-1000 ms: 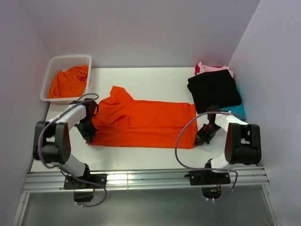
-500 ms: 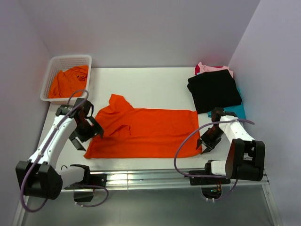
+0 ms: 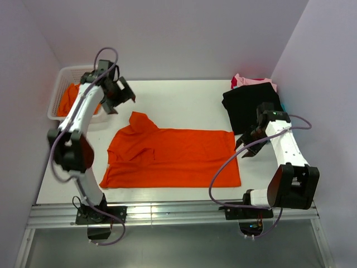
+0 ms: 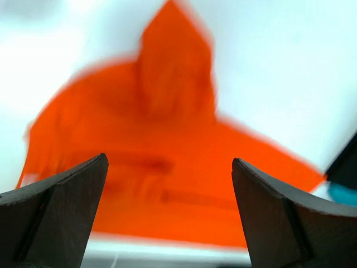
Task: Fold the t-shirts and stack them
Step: Grap the side of the flattened tshirt furthest away from the robot with both arms
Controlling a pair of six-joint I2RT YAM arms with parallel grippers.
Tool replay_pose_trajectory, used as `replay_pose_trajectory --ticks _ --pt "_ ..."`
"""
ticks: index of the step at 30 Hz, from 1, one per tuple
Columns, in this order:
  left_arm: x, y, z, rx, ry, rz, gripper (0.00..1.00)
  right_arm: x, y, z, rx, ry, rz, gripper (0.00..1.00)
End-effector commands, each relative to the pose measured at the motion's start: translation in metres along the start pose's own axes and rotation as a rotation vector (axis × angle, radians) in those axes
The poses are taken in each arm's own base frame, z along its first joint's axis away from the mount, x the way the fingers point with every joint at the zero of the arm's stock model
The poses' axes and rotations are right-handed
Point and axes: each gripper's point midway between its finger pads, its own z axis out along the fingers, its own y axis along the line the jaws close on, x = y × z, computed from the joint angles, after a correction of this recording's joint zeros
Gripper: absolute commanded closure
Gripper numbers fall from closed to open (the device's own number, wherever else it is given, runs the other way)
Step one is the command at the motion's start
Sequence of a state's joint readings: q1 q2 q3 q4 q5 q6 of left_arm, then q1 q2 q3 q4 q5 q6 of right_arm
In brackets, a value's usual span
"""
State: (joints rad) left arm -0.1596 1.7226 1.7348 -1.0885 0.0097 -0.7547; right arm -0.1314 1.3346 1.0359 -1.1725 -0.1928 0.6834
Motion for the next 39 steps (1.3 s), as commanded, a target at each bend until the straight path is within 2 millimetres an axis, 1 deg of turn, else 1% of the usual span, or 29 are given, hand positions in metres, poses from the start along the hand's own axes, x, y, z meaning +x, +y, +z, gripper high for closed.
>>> replay_pose_trajectory --ticks 1,2,3,4,5,6,7,8,9,10,12,13,16,19,22,24,27,30,31,33,34,36,37,39 --pt "-0.041 -0.025 0.075 0.003 -0.017 0.091 0.0 -0.013 0.009 -0.02 -0.008 -0.064 -0.037 0.48" --pt "-0.059 -0.038 0.076 0.025 -0.048 0.088 0.01 -0.013 0.01 -0.021 -0.011 -0.063 -0.036 0.48" --pt "-0.059 -0.035 0.106 -0.004 -0.016 0.074 0.01 -0.012 0.011 -0.022 -0.025 -0.065 -0.035 0.48" --pt "-0.063 -0.037 0.114 -0.003 -0.016 0.06 0.01 -0.011 0.011 -0.022 -0.026 -0.066 -0.034 0.49" --pt "-0.074 -0.042 0.117 0.01 -0.035 0.035 0.01 -0.009 0.007 -0.02 -0.011 -0.06 -0.025 0.5" --pt "-0.076 -0.042 0.123 0.003 -0.033 0.027 0.01 -0.008 0.005 -0.02 -0.005 -0.06 -0.025 0.5" --pt "-0.073 -0.04 0.139 -0.015 -0.013 0.022 0.01 -0.008 0.003 -0.02 0.0 -0.069 -0.023 0.5" --pt "-0.077 -0.045 0.14 -0.006 -0.021 0.011 0.01 -0.006 -0.001 -0.02 0.011 -0.067 -0.022 0.5" --pt "-0.081 -0.04 0.147 -0.035 -0.036 0.009 0.01 -0.006 -0.003 -0.019 0.02 -0.069 -0.019 0.51" --pt "-0.077 -0.036 0.159 -0.051 -0.017 0.008 0.01 -0.005 -0.005 -0.02 0.024 -0.074 -0.018 0.5" --pt "-0.077 -0.037 0.168 -0.051 -0.009 0.0 0.0 -0.004 -0.009 -0.019 0.04 -0.074 -0.012 0.51" --pt "-0.073 -0.033 0.177 -0.063 0.005 -0.003 0.01 -0.003 -0.011 -0.017 0.048 -0.071 -0.011 0.51" --pt "-0.063 -0.028 0.191 -0.073 0.031 -0.009 0.01 -0.002 -0.014 -0.016 0.062 -0.072 -0.006 0.52" --pt "-0.054 -0.023 0.196 -0.085 0.048 0.001 0.0 -0.004 -0.017 -0.017 0.075 -0.083 -0.003 0.52" --pt "-0.044 -0.023 0.197 -0.099 0.061 0.026 0.01 -0.005 -0.017 -0.015 0.082 -0.082 0.0 0.52" --pt "-0.039 -0.026 0.197 -0.095 0.063 0.04 0.0 -0.004 -0.018 -0.012 0.083 -0.074 0.001 0.52" --pt "-0.025 -0.024 0.205 -0.108 0.091 0.053 0.0 -0.003 -0.02 -0.009 0.09 -0.073 0.002 0.52" --pt "-0.017 -0.022 0.213 -0.136 0.101 0.061 0.0 -0.003 -0.023 -0.007 0.1 -0.073 -0.001 0.52" --pt "-0.016 -0.023 0.215 -0.143 0.099 0.066 0.04 -0.003 -0.023 -0.007 0.101 -0.074 0.001 0.52" --pt "-0.014 -0.023 0.218 -0.148 0.094 0.071 0.07 -0.002 -0.024 -0.006 0.104 -0.073 -0.003 0.52" --pt "-0.012 -0.022 0.22 -0.153 0.096 0.064 0.16 -0.002 -0.025 -0.007 0.108 -0.074 -0.002 0.53" --pt "-0.012 -0.02 0.221 -0.159 0.092 0.06 0.26 -0.004 -0.026 -0.007 0.115 -0.077 -0.005 0.53" --pt "-0.012 -0.019 0.221 -0.165 0.092 0.057 0.39 -0.003 -0.027 -0.007 0.12 -0.076 -0.004 0.53" --pt "-0.012 -0.018 0.222 -0.172 0.09 0.059 0.48 -0.005 -0.026 -0.007 0.121 -0.082 -0.011 0.53"
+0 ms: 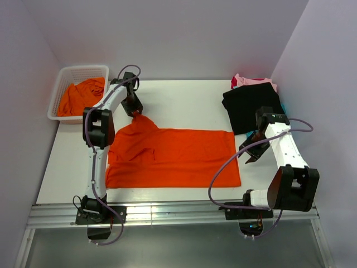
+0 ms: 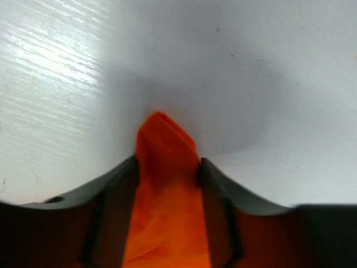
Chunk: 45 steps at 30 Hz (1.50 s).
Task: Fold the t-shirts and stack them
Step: Grap the side of the flattened tshirt furthest away from the robot with both arms
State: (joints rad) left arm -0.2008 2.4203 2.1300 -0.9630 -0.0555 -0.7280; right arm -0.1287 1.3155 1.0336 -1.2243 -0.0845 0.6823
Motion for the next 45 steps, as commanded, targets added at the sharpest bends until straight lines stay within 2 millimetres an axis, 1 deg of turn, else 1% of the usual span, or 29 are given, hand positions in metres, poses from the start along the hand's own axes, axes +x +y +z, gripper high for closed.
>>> replay_pose_trajectory --ticks 1,3,4,5,6,7,8,9,10,11,12,13,14,15,16,17,18,19,20,22,24,29,32,34,35,39,43,44,45 --pt "-0.001 0.002 0.009 -0.022 -0.01 -0.009 0.57 -0.006 -0.003 -0.005 0.012 -0.044 -0.011 0.53" --pt "0.0 0.003 0.01 -0.031 -0.007 -0.009 0.61 -0.009 0.001 -0.005 0.007 -0.048 -0.015 0.54" --pt "-0.001 0.002 0.009 -0.03 -0.01 -0.011 0.67 -0.016 0.007 -0.005 -0.016 -0.07 -0.019 0.55" --pt "0.0 0.003 0.008 -0.036 -0.003 -0.013 0.69 -0.023 0.014 -0.007 -0.042 -0.09 -0.033 0.55" --pt "-0.001 0.003 0.009 -0.034 -0.004 -0.015 0.74 -0.027 0.024 -0.007 -0.078 -0.088 -0.04 0.55" --pt "0.0 0.002 0.007 -0.033 -0.002 -0.018 0.81 -0.038 0.038 -0.009 -0.131 -0.126 -0.05 0.55" --pt "-0.001 0.003 0.006 -0.032 -0.002 -0.021 0.86 -0.048 0.051 -0.017 -0.175 -0.153 -0.06 0.55" --pt "-0.001 0.002 0.002 -0.026 -0.005 -0.023 0.92 -0.054 0.063 -0.016 -0.205 -0.146 -0.06 0.54" --pt "0.001 0.003 0.001 -0.03 -0.001 -0.024 1.0 -0.066 0.075 -0.02 -0.234 -0.179 -0.059 0.52" --pt "0.001 0.004 -0.001 -0.029 -0.005 -0.024 1.0 -0.081 0.088 -0.025 -0.25 -0.199 -0.045 0.5" --pt "-0.001 0.003 -0.009 -0.02 -0.017 -0.024 1.0 -0.089 0.097 -0.026 -0.262 -0.21 -0.042 0.49" --pt "0.003 0.006 -0.008 -0.025 -0.006 -0.018 1.0 -0.106 0.112 -0.039 -0.3 -0.256 -0.041 0.48" --pt "0.004 0.006 -0.011 -0.021 -0.009 -0.016 1.0 -0.116 0.118 -0.029 -0.278 -0.245 -0.037 0.48" --pt "0.006 0.007 -0.016 -0.019 -0.009 -0.013 1.0 -0.124 0.124 -0.028 -0.27 -0.256 -0.039 0.48" --pt "0.007 0.008 -0.017 -0.02 -0.005 -0.009 1.0 -0.137 0.133 -0.034 -0.276 -0.285 -0.043 0.48" --pt "0.007 0.008 -0.021 -0.015 -0.008 -0.008 1.0 -0.144 0.138 -0.019 -0.249 -0.261 -0.039 0.48" --pt "0.009 0.009 -0.022 -0.014 -0.005 -0.005 1.0 -0.148 0.141 -0.014 -0.239 -0.257 -0.038 0.48" --pt "0.013 0.013 -0.022 -0.023 0.006 -0.001 1.0 -0.156 0.146 -0.014 -0.241 -0.264 -0.035 0.48" --pt "0.013 0.012 -0.026 -0.017 0.006 0.0 1.0 -0.159 0.149 -0.001 -0.226 -0.241 -0.028 0.48" --pt "0.016 0.015 -0.027 -0.018 0.01 0.01 1.0 -0.162 0.152 0.008 -0.213 -0.234 -0.022 0.48" --pt "0.016 0.014 -0.032 -0.007 0.007 0.023 1.0 -0.162 0.15 0.022 -0.178 -0.227 -0.024 0.46" --pt "0.016 0.012 -0.04 0.01 0.006 0.042 1.0 -0.152 0.146 0.056 -0.11 -0.192 -0.035 0.42" --pt "0.016 0.014 -0.043 0.004 0.003 0.056 1.0 -0.152 0.147 0.07 -0.078 -0.183 -0.043 0.4" --pt "0.016 0.015 -0.044 0.004 0.001 0.067 1.0 -0.153 0.15 0.072 -0.067 -0.183 -0.048 0.4" --pt "0.015 0.014 -0.046 0.006 -0.004 0.068 1.0 -0.151 0.15 0.077 -0.057 -0.172 -0.053 0.4" --pt "0.011 0.013 -0.049 0.017 -0.012 0.075 1.0 -0.15 0.147 0.079 -0.022 -0.187 -0.054 0.4" --pt "0.011 0.01 -0.049 0.035 -0.013 0.079 1.0 -0.148 0.139 0.086 0.006 -0.193 -0.06 0.41" --pt "0.011 0.01 -0.049 0.034 -0.014 0.079 1.0 -0.148 0.138 0.09 0.02 -0.189 -0.063 0.41" --pt "0.012 0.011 -0.048 0.032 -0.012 0.084 1.0 -0.148 0.136 0.093 0.029 -0.187 -0.064 0.43"
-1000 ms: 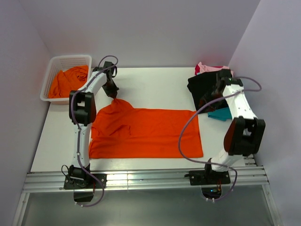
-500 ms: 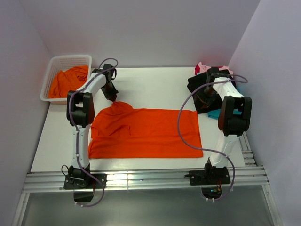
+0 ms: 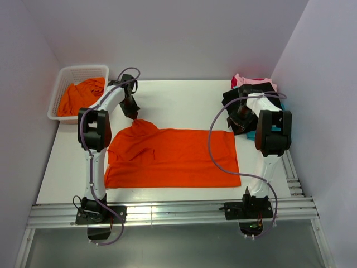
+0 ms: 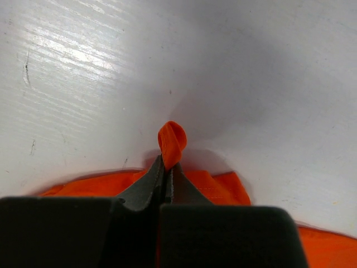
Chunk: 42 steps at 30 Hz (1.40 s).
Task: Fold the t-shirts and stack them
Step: Grap the side of the flattened tshirt furthest away from the robot with both arms
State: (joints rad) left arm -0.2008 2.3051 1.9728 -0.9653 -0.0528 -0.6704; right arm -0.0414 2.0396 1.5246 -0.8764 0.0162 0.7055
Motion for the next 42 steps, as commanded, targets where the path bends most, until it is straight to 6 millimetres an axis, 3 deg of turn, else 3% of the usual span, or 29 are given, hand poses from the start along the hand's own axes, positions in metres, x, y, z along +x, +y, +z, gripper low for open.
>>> replay_pose_trajectory --ticks 1,10,16,26,35,37,42 --pt "-0.01 -0.009 -0.03 0.058 -0.054 0.024 1.0 -0.004 -0.006 0.005 0.046 -0.035 -0.002 0.44" --pt "-0.014 0.006 -0.022 0.049 -0.046 0.002 1.0 0.005 -0.009 0.016 0.083 -0.003 -0.004 0.52" --pt "-0.022 0.01 -0.02 0.052 -0.051 -0.01 1.0 0.018 0.002 0.015 0.088 0.008 -0.046 0.59" --pt "-0.018 0.016 -0.017 0.042 -0.045 -0.014 1.0 0.037 0.019 -0.002 0.067 0.008 -0.101 0.54" --pt "-0.015 0.019 -0.019 0.043 -0.044 -0.024 1.0 0.048 0.008 0.0 0.079 0.017 -0.115 0.55" --pt "-0.015 0.019 -0.02 0.043 -0.047 -0.026 1.0 0.048 0.007 0.0 0.081 0.015 -0.119 0.59" --pt "-0.015 0.019 -0.021 0.043 -0.049 -0.034 1.0 0.047 0.006 -0.004 0.08 0.01 -0.128 0.81"
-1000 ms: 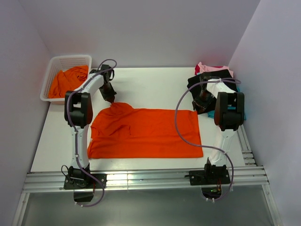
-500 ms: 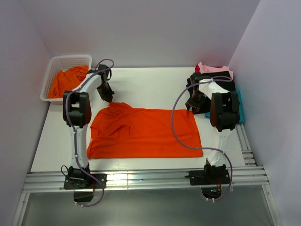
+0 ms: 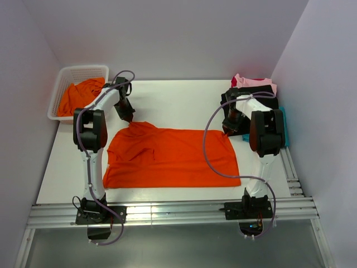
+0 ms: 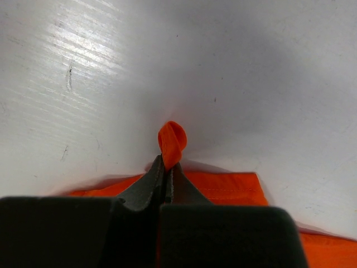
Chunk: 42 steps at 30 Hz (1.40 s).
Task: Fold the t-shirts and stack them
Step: Grap the side of the flattened tshirt furthest away from the robot with both arms
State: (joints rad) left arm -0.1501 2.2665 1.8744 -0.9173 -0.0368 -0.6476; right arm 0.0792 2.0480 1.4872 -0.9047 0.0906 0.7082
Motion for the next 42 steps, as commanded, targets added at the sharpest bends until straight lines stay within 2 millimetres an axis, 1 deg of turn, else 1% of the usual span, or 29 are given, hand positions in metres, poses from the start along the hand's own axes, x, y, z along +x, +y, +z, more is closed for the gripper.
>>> replay_pose_trajectory --ticks 1,4,7,10,14,16,18,19,20,23,25,29,30,32,34,35,37,38,41,42 --pt "-0.013 -0.007 -0.029 0.052 -0.064 -0.01 1.0 0.007 0.0 -0.012 -0.008 0.002 -0.009 0.81" --pt "-0.011 -0.005 -0.03 0.051 -0.064 -0.014 1.0 0.008 -0.002 -0.015 -0.001 0.003 -0.016 0.8" --pt "-0.009 -0.004 -0.031 0.05 -0.065 -0.021 1.0 0.008 -0.005 -0.019 0.004 -0.003 -0.022 0.74" --pt "-0.006 -0.002 -0.032 0.047 -0.063 -0.028 1.0 0.008 -0.008 -0.024 0.002 -0.01 -0.027 0.74" --pt "-0.003 -0.001 -0.032 0.049 -0.06 -0.037 1.0 0.012 -0.012 -0.031 -0.003 -0.013 -0.037 0.7" --pt "-0.001 -0.001 -0.034 0.05 -0.06 -0.042 1.0 0.011 -0.013 -0.035 -0.009 -0.024 -0.042 0.7" --pt "0.0 -0.001 -0.033 0.048 -0.059 -0.045 1.0 0.012 -0.013 -0.037 -0.015 -0.028 -0.048 0.74" --pt "0.001 -0.001 -0.035 0.05 -0.06 -0.048 1.0 0.012 -0.013 -0.037 -0.018 -0.03 -0.051 0.8" --pt "0.002 -0.001 -0.035 0.048 -0.059 -0.048 1.0 0.012 -0.014 -0.037 -0.019 -0.029 -0.056 0.84" --pt "0.004 -0.002 -0.038 0.05 -0.064 -0.052 1.0 0.014 -0.013 -0.036 -0.027 -0.022 -0.065 0.95" --pt "0.005 -0.003 -0.041 0.049 -0.068 -0.053 1.0 0.014 -0.012 -0.036 -0.031 -0.02 -0.071 1.0" --pt "0.003 0.0 -0.049 0.035 -0.093 -0.047 1.0 0.013 -0.011 -0.038 -0.041 -0.024 -0.08 1.0" --pt "0.001 0.0 -0.052 0.028 -0.103 -0.043 1.0 0.012 -0.011 -0.039 -0.042 -0.025 -0.079 1.0" --pt "-0.009 0.004 -0.065 0.003 -0.144 -0.039 1.0 0.01 -0.009 -0.041 -0.047 -0.031 -0.08 1.0" --pt "-0.02 0.003 -0.083 0.002 -0.19 -0.032 1.0 0.007 -0.008 -0.045 -0.05 -0.042 -0.08 1.0" --pt "-0.022 0.006 -0.089 -0.014 -0.201 -0.032 1.0 0.004 -0.006 -0.05 -0.055 -0.052 -0.082 1.0" --pt "-0.029 0.006 -0.104 -0.01 -0.233 -0.032 1.0 0.0 -0.005 -0.056 -0.065 -0.067 -0.08 1.0" --pt "-0.028 0.009 -0.109 -0.023 -0.235 -0.031 1.0 -0.003 -0.004 -0.064 -0.074 -0.079 -0.078 1.0" --pt "-0.028 0.011 -0.125 -0.012 -0.255 -0.037 1.0 -0.006 -0.004 -0.078 -0.088 -0.098 -0.074 1.0" --pt "-0.027 0.012 -0.133 -0.005 -0.266 -0.04 1.0 -0.005 -0.004 -0.081 -0.095 -0.102 -0.073 1.0"
